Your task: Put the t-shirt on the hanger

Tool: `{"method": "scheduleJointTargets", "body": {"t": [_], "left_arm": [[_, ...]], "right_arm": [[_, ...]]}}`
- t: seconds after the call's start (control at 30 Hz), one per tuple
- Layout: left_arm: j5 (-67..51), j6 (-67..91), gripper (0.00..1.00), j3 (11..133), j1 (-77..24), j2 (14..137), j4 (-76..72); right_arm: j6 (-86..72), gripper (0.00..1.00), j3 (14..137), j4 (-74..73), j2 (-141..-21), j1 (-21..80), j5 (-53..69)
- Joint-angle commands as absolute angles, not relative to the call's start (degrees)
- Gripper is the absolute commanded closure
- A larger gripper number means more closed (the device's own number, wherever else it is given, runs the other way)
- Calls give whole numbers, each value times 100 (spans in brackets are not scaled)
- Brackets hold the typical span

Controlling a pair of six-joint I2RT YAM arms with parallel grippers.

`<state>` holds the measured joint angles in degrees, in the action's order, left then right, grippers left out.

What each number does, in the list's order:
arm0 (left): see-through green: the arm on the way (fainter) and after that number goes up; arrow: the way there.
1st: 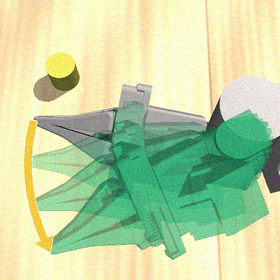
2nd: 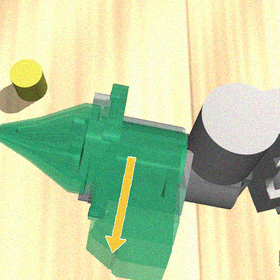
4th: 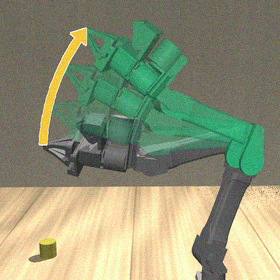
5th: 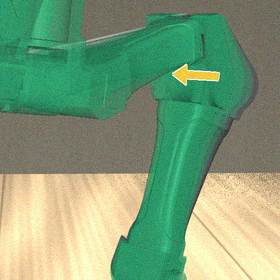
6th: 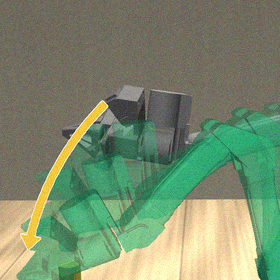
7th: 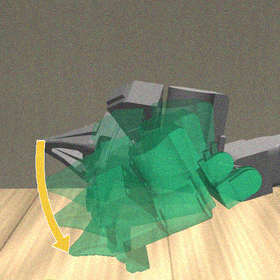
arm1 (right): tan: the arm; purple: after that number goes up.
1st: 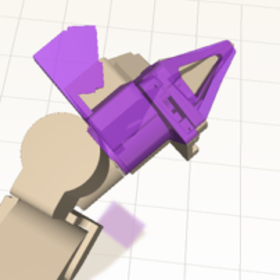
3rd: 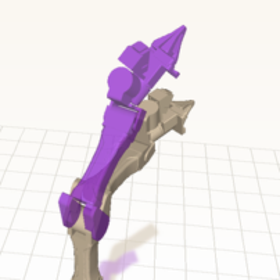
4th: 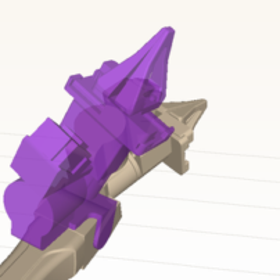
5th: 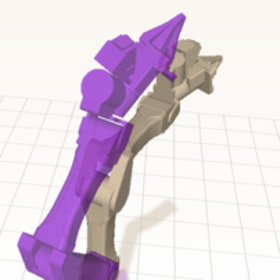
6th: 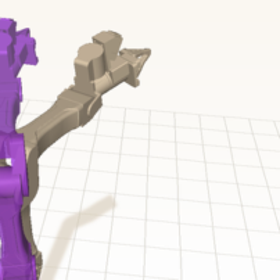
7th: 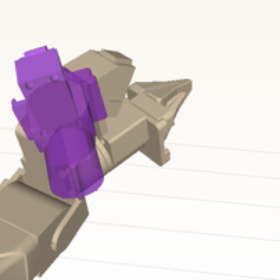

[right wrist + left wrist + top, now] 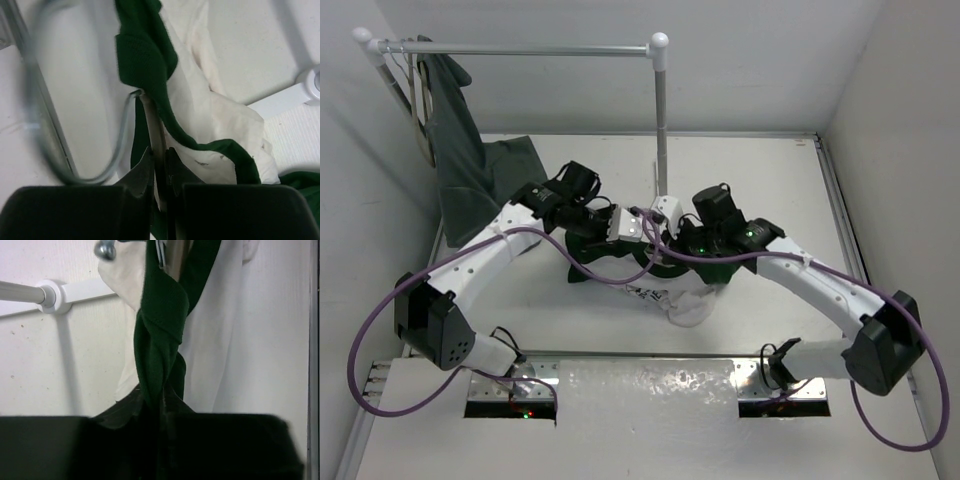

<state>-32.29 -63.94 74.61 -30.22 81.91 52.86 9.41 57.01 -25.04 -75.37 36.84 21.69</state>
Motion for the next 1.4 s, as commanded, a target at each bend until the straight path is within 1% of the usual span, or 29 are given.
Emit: {"method": "scheduleJointTargets", "body": {"t": [0.0, 0.03, 0.1, 0.13, 0.17, 0.27, 0.43, 0.5, 0.57, 0.6, 0.63, 0.67, 0.83, 1.0, 1.03, 1.07, 1.1, 1.13, 1.2, 1.23, 1.27, 1.37], "left_arm": [[-3507, -6380, 87, 7857, -2936, 8042, 5316], [-3611, -6477, 79, 7918, -2770, 8042, 5352], [-3813, -6495, 70, 8015, -2480, 8042, 5414], [-3832, -6521, 62, 8050, -2418, 8051, 5414], [-3806, -6539, 59, 8077, -2373, 8068, 5423], [-3735, -6592, 53, 8121, -2320, 8086, 5388], [-3762, -6487, 52, 7990, -2303, 8121, 5256], [-3753, -6425, 53, 7902, -2268, 8130, 5125], [-3657, -6285, 68, 7823, -2259, 8130, 4836], [-3569, -6215, 77, 7796, -2259, 8165, 4764], [-3516, -6153, 94, 7805, -2259, 8182, 4738], [-3463, -6118, 100, 7822, -2259, 8209, 4729], [-3077, -5986, 100, 7893, -2136, 8139, 4633], [-2892, -6029, 100, 7893, -2109, 8051, 4596], [-2883, -6038, 99, 7893, -2109, 8025, 4605], [-2874, -6029, 95, 7884, -2109, 8016, 4588], [-2857, -6029, 90, 7884, -2109, 8016, 4597], [-2804, -5994, 82, 7849, -2109, 8016, 4553], [-2795, -5950, 71, 7822, -2109, 8016, 4535], [-2804, -5889, 58, 7787, -2109, 8016, 4500], [-2821, -5871, 49, 7778, -2109, 8016, 4517], [-2883, -5827, 44, 7717, -2083, 8007, 4553]], "right_arm": [[931, 100, 5442, -2284, -7024, 3569, 2057], [1053, 100, 5423, -2398, -6935, 3499, 2065], [1186, 100, 5431, -2829, -6707, 3244, 2205], [1308, 100, 5449, -2969, -6628, 3182, 2267], [1370, 100, 5484, -3232, -6566, 3051, 2355], [1590, 100, 5730, -3724, -6399, 2927, 2338], [1766, 100, 6301, -4236, -6381, 2900, 2241], [1828, 100, 6546, -4464, -6372, 2909, 2241], [1837, 100, 6845, -4718, -6433, 2909, 2285], [1854, 100, 6934, -4789, -6442, 2909, 2303], [1872, 100, 7013, -4860, -6460, 2900, 2268], [1898, 100, 7092, -5026, -6451, 2909, 2224], [2232, 100, 7313, -5440, -6320, 2795, 1654], [2171, 100, 7207, -5353, -6196, 2751, 1600], [2153, 100, 7216, -5344, -6196, 2751, 1608], [2153, 100, 7216, -5344, -6196, 2742, 1600], [2145, 100, 7225, -5344, -6196, 2742, 1600], [2136, 100, 7242, -5335, -6188, 2742, 1617], [2118, 100, 7242, -5283, -6170, 2742, 1670], [2083, 100, 7251, -5265, -6161, 2742, 1713], [2074, 100, 7242, -5247, -6135, 2751, 1775], [2057, 100, 7260, -5212, -6100, 2742, 1802]]}}
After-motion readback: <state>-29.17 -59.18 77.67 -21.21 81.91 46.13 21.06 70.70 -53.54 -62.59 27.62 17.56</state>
